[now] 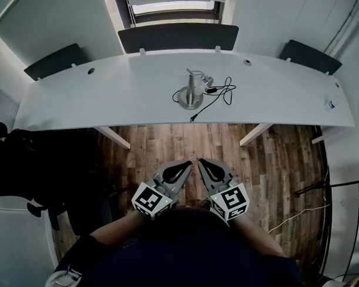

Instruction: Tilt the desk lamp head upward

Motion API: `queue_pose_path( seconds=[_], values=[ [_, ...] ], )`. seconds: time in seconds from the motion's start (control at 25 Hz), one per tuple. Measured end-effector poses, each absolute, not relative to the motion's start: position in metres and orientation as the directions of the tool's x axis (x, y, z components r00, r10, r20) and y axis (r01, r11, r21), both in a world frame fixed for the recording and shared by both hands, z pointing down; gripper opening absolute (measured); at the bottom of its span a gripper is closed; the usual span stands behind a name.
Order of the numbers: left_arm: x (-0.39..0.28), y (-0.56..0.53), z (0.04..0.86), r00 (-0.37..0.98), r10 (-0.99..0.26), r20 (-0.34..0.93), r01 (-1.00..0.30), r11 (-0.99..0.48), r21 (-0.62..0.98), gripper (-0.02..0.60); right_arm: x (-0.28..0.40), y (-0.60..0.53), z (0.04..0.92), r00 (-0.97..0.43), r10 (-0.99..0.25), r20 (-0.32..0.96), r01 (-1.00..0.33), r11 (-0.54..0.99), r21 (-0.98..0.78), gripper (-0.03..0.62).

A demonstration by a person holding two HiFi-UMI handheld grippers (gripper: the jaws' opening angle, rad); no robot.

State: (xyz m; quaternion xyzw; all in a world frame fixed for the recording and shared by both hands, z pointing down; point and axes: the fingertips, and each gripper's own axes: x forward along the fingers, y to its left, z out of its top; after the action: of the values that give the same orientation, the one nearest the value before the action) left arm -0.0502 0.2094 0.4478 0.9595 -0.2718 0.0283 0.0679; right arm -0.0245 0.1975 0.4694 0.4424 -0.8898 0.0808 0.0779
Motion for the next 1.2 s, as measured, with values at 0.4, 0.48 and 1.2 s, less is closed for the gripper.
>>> queue_pose_path(
  seconds=[0.4,0.48,1.2],
  values=[
    [-0.050,0.206,0.447,0.838,-0.536,0.098,-0.545,-0.831,0.111,0.006,-0.021,0.197,0.473,-0.607,-0.764,0.218,-0.792,0.605,-0.087,0.009],
    [-0.047,0.205,0.446,0.835,-0.541,0.099,-0.549,-0.828,0.109,0.006,-0.019,0.195,0.471,-0.611,-0.762,0.215,-0.789,0.609,-0.086,0.009],
    [-0.016,0.162,0.451,0.751,-0.654,0.086,-0.660,-0.746,0.091,0.006,0.031,0.160,0.481,-0.642,-0.738,0.206,-0.761,0.646,-0.059,0.009]
  ],
)
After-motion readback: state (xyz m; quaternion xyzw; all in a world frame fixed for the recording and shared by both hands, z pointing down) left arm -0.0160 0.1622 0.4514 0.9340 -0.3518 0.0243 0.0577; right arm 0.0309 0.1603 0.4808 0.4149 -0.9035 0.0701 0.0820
